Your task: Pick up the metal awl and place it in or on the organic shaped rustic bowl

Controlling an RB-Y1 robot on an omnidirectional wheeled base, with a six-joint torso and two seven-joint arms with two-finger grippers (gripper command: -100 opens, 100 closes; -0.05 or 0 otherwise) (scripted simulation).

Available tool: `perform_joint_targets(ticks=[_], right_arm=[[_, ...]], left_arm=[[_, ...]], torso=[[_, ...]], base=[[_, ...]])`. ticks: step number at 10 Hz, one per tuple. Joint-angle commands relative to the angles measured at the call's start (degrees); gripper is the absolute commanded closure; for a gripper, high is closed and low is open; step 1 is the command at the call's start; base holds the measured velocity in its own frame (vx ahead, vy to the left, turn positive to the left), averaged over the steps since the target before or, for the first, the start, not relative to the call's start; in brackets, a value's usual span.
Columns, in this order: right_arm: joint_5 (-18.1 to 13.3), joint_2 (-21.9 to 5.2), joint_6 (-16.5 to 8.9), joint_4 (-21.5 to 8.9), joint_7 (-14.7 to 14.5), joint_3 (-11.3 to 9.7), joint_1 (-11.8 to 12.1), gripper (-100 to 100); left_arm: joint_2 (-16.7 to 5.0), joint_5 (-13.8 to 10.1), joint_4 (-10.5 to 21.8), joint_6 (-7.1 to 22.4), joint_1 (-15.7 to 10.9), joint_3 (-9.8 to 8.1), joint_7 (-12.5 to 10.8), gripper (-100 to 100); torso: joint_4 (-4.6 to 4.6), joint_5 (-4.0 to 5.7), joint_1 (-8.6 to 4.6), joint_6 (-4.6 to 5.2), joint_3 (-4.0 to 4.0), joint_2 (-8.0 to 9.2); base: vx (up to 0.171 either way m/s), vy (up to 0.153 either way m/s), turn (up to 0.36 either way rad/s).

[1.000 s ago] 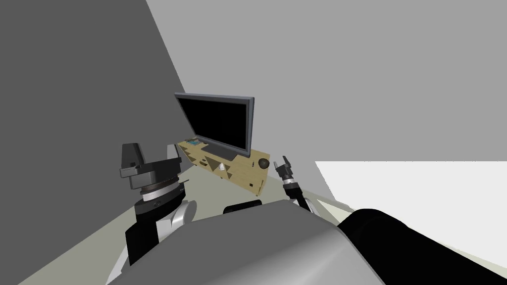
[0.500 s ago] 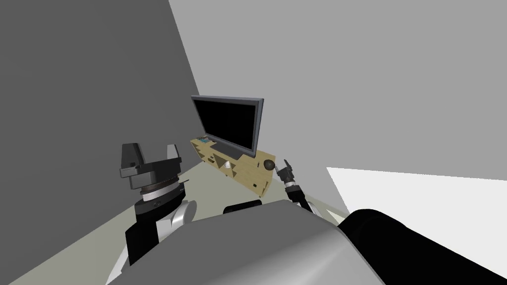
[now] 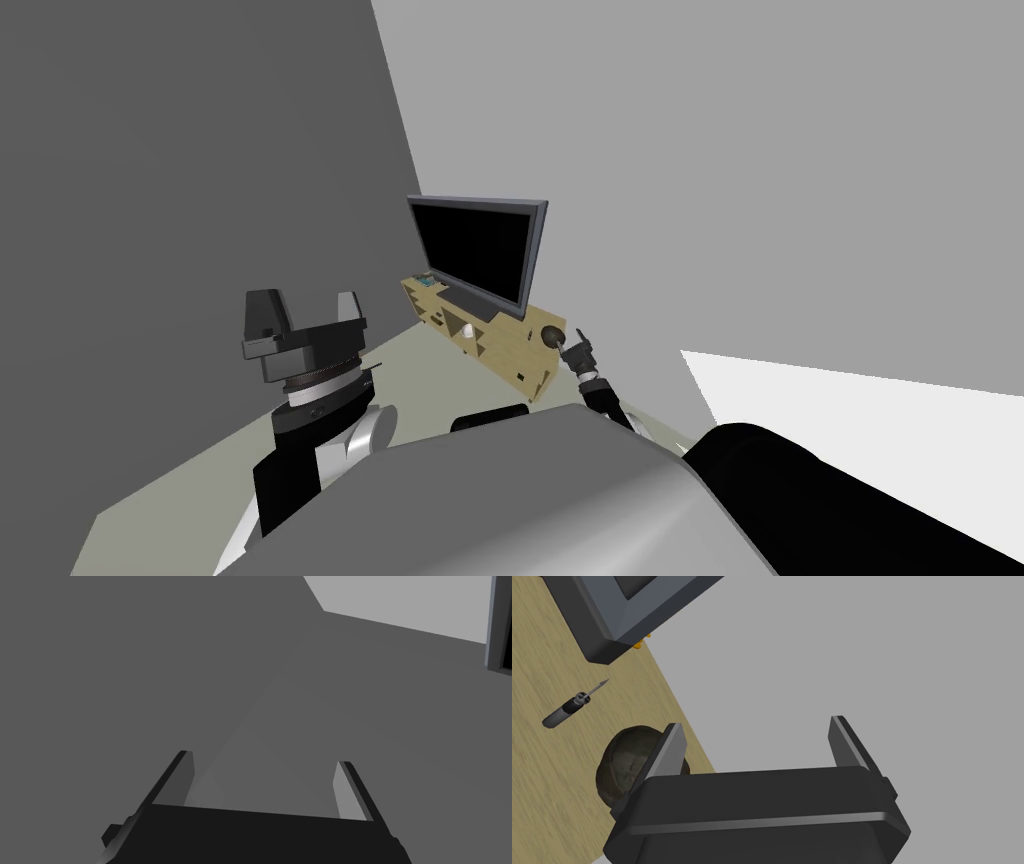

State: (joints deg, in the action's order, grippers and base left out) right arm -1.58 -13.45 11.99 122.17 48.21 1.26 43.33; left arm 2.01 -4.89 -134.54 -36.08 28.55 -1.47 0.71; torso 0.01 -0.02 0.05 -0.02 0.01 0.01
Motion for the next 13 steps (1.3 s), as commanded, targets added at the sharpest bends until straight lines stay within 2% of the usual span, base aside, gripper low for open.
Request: perform_joint_targets(ticks=[1,2,4,5,6,7,9,10,11,12,13], right_arm=[[0.21,-0.30,-0.75,-0.69,2.84,0.22,0.21,-100],[0.57,-0.78,-2.40,-1.33,4.45,0.49,1.12,-100],[0.57,-0.78,-2.40,-1.33,6.57,0.49,1.12,-100],[0.96,-1.25,-4.06,-2.00,8.77,0.73,2.01,-100],[0.96,-1.25,-4.06,-2.00,10.27,0.73,2.01,-100],[1.36,-1.73,-5.73,-2.70,11.94,0.96,2.88,-100],[1.36,-1.73,-5.73,-2.70,14.20,0.96,2.88,-100],[1.78,-2.22,-7.41,-3.44,16.35,1.17,3.71,-100],[1.78,-2.22,-7.41,-3.44,17.88,1.17,3.71,-100],[2.21,-2.72,-9.07,-4.20,19.51,1.35,4.51,-100],[2.21,-2.72,-9.07,-4.20,21.19,1.35,4.51,-100]], left_arm=[[0.00,0.00,0.00,0.00,0.00,0.00,0.00,0],[0.00,0.00,0.00,0.00,0.01,-0.01,0.00,0],[0.00,0.00,0.00,0.00,0.01,-0.01,0.00,0],[0.00,0.00,0.00,0.00,0.01,-0.01,0.00,0],[0.00,0.00,0.00,0.00,0.00,0.00,0.00,0],[0.00,0.00,0.00,0.00,0.01,-0.01,0.00,0],[0.00,0.00,0.00,0.00,0.01,-0.01,0.00,0],[0.00,0.00,0.00,0.00,0.02,-0.01,0.00,0],[0.00,0.00,0.00,0.00,0.00,0.00,0.00,0],[0.00,0.00,0.00,0.00,0.02,-0.01,0.00,0],[-0.01,0.00,0.00,0.00,0.01,-0.01,0.00,0]], torso=[[0.00,0.00,0.00,0.00,0.00,0.00],[0.00,0.01,-0.04,0.05,-0.01,-0.01],[-0.01,0.01,-0.06,0.05,-0.01,-0.02],[0.00,0.02,-0.09,0.06,0.00,0.00],[-0.01,0.01,-0.06,0.00,-0.01,-0.02],[-0.01,0.02,-0.09,0.06,-0.02,-0.02],[-0.01,0.02,-0.10,0.06,-0.03,-0.05],[-0.01,0.02,-0.11,0.07,-0.01,-0.01],[-0.01,0.02,-0.11,0.00,-0.02,-0.04],[-0.01,0.03,-0.13,0.07,-0.03,-0.04],[-0.02,0.03,-0.15,0.03,-0.04,-0.06]], base=[[0.016,0.018,0.128],[0.020,0.021,0.252],[0.016,0.008,0.066],[0.022,0.017,0.326],[0.022,0.004,0.138],[0.029,0.012,0.269],[0.022,0.000,0.064],[0.025,0.006,0.352],[0.029,-0.007,0.161],[0.035,-0.009,0.269],[0.033,-0.015,0.145]])
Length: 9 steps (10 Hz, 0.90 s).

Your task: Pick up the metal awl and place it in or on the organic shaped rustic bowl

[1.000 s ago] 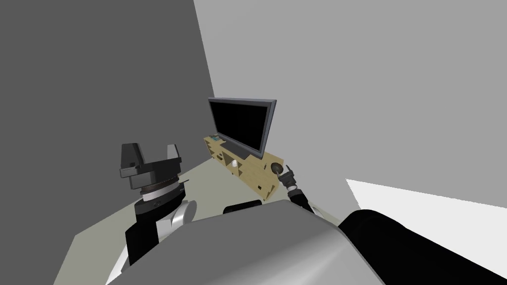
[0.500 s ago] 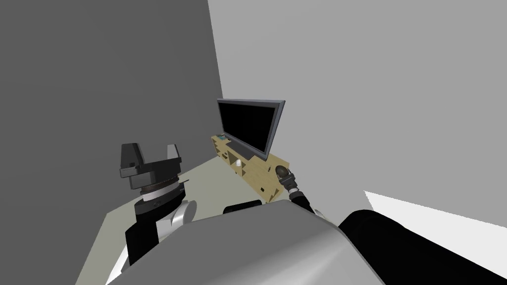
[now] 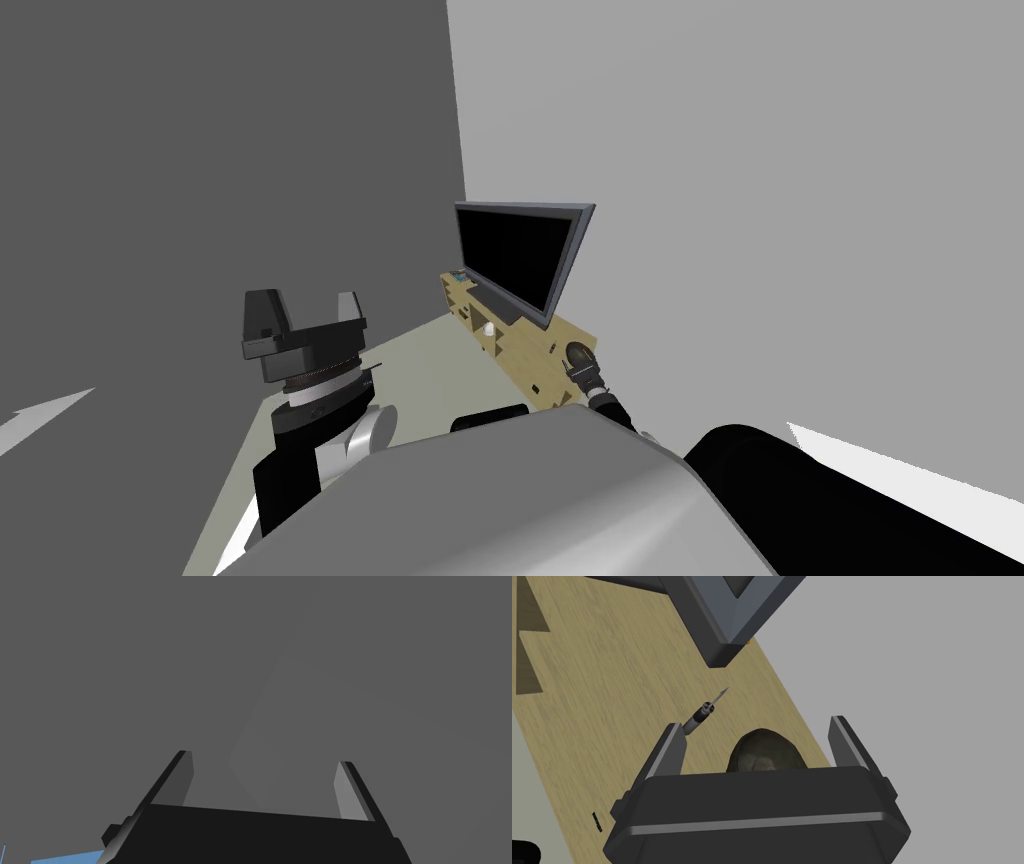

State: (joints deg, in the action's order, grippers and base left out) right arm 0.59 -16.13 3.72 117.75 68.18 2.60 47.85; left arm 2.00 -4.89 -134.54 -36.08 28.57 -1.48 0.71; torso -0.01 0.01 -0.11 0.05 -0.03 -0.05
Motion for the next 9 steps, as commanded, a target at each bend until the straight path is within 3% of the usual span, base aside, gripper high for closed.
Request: perform_joint_targets(ticks=[1,4,6,9], right_arm=[[0.05,-0.05,-0.80,0.22,2.00,0.02,-0.01,-100],[0.95,-1.06,-4.07,-1.36,7.21,0.34,1.47,-100],[0.95,-1.06,-4.07,-1.36,9.73,0.34,1.47,-100],[1.87,-2.06,-7.22,-3.00,15.05,0.58,2.78,-100]], left_arm=[[0.00,0.00,0.00,0.00,0.00,0.00,0.00,0],[0.00,0.00,0.00,0.00,0.00,0.00,0.00,0],[0.00,0.00,0.00,0.00,0.00,0.00,0.00,0],[0.00,0.00,0.00,0.00,0.00,0.00,0.00,0]], torso=[[0.00,0.00,0.00,0.00,0.00,0.00],[0.01,0.00,0.00,0.00,0.01,0.02],[0.00,0.02,-0.07,0.00,-0.01,-0.02],[0.01,0.00,-0.03,0.01,0.02,0.03]], base=[[0.015,-0.008,-0.027],[0.030,-0.015,0.250],[0.028,-0.026,0.091],[0.024,-0.025,0.271]])
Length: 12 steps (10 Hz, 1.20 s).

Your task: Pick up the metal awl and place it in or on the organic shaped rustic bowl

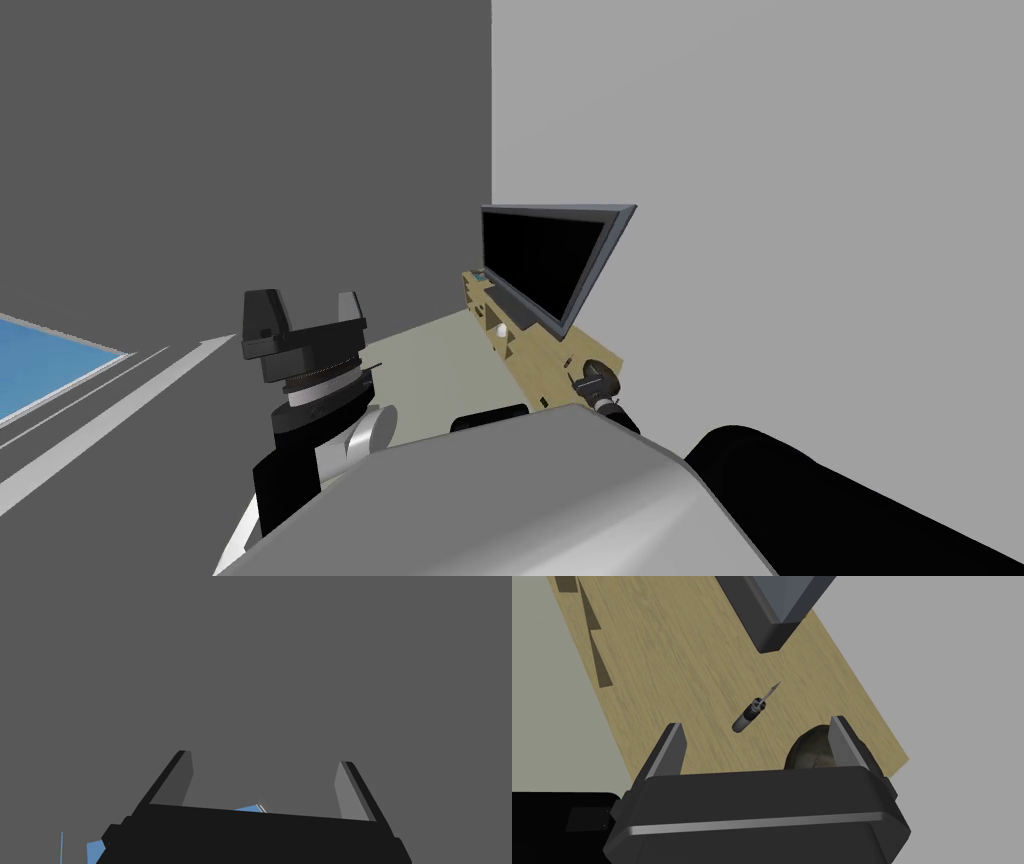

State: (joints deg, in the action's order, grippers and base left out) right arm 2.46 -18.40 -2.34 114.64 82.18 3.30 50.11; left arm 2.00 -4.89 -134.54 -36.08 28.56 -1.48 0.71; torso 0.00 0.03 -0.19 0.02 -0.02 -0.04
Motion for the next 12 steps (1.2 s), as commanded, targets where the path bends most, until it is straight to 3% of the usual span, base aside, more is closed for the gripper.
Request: perform_joint_targets(ticks=[1,2,4,7,12], right_arm=[[-0.01,0.21,-1.15,0.11,2.86,-0.12,0.52,-100],[0.45,-0.27,-2.66,-0.72,4.56,-0.03,1.11,-100],[0.45,-0.27,-2.66,-0.72,6.86,-0.03,1.11,-100],[1.36,-1.17,-5.50,-2.37,12.05,0.08,2.13,-100],[2.21,-1.97,-8.06,-3.94,20.01,0.11,2.97,-100]], left_arm=[[0.00,0.00,0.00,0.00,0.00,0.00,0.00,0],[0.00,0.00,0.00,0.00,0.01,-0.01,0.00,0],[0.00,0.00,0.00,0.00,0.01,-0.01,0.00,0],[0.00,0.00,0.00,0.00,0.02,-0.01,0.00,0],[0.00,0.00,0.00,0.00,0.01,-0.01,0.00,0]], torso=[[0.00,0.00,0.00,0.00,0.00,0.00],[0.00,0.01,0.00,0.06,-0.01,-0.01],[-0.01,0.01,-0.03,0.06,-0.03,-0.04],[0.00,0.00,0.01,0.08,-0.01,0.00],[0.00,0.02,-0.05,0.03,-0.01,-0.02]], base=[[0.028,-0.042,0.139],[0.037,-0.048,0.291],[0.025,-0.034,0.062],[0.022,-0.038,0.241],[0.022,-0.057,0.186]])
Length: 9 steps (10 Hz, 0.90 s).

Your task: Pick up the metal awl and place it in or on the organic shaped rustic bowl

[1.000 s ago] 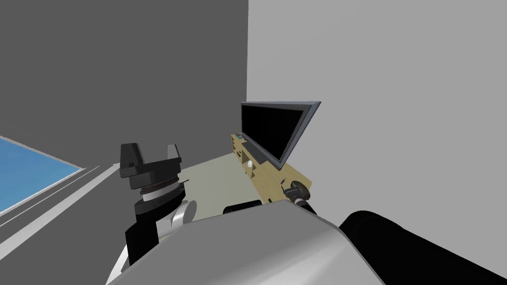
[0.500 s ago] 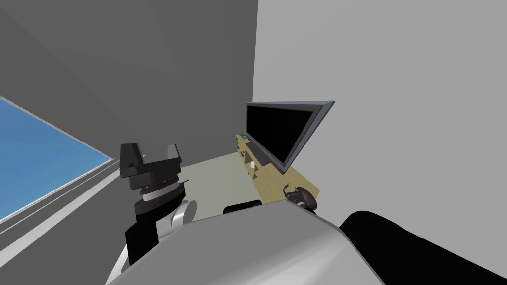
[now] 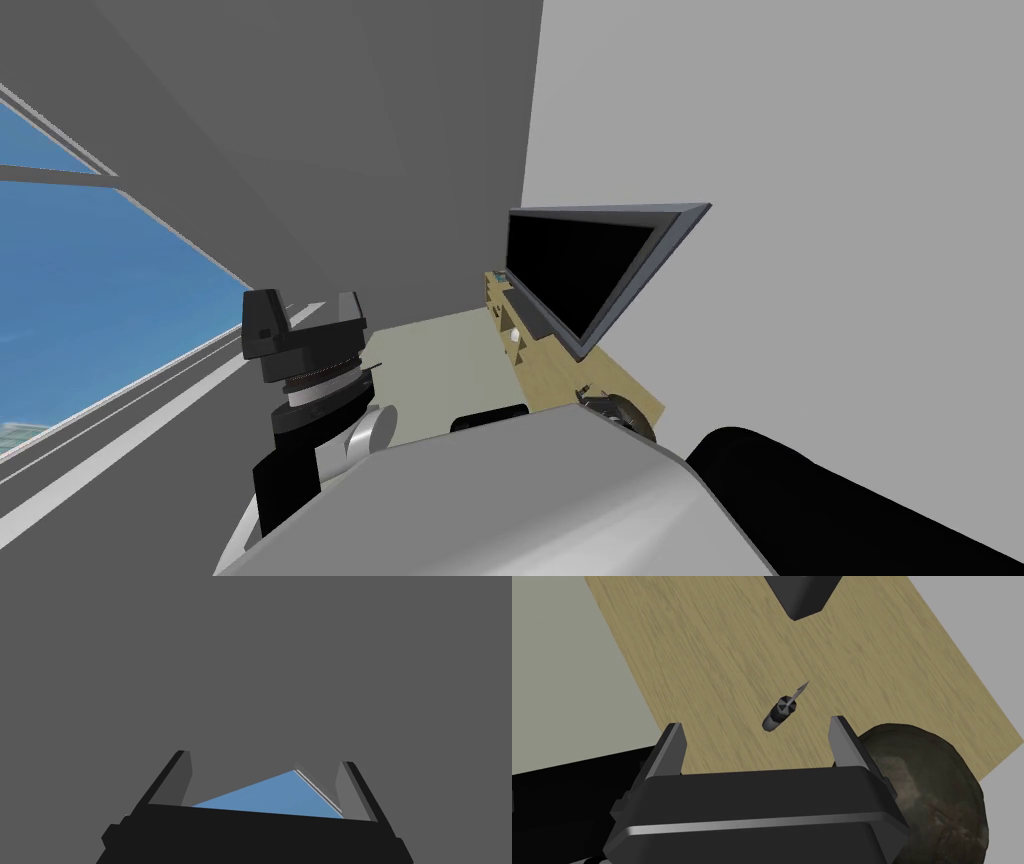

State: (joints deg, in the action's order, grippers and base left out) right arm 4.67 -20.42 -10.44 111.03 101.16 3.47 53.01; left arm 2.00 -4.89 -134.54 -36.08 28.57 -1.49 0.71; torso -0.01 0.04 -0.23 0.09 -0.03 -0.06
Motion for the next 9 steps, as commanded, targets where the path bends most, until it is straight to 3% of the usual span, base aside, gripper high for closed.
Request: perform_joint_targets(ticks=[1,9], right_arm=[[0.40,-0.31,-1.12,-1.06,2.86,-0.07,0.43,-100],[1.77,-1.43,-4.81,-3.46,13.20,-0.34,1.43,-100]], left_arm=[[0.00,0.00,0.00,0.00,0.00,0.00,0.00,0],[0.00,0.00,0.00,0.00,-0.01,0.00,0.00,0]], torso=[[0.00,0.00,0.00,0.00,0.00,0.00],[0.01,0.00,-0.02,-0.02,0.03,0.05]], base=[[0.017,-0.055,0.197],[0.008,-0.054,0.181]])
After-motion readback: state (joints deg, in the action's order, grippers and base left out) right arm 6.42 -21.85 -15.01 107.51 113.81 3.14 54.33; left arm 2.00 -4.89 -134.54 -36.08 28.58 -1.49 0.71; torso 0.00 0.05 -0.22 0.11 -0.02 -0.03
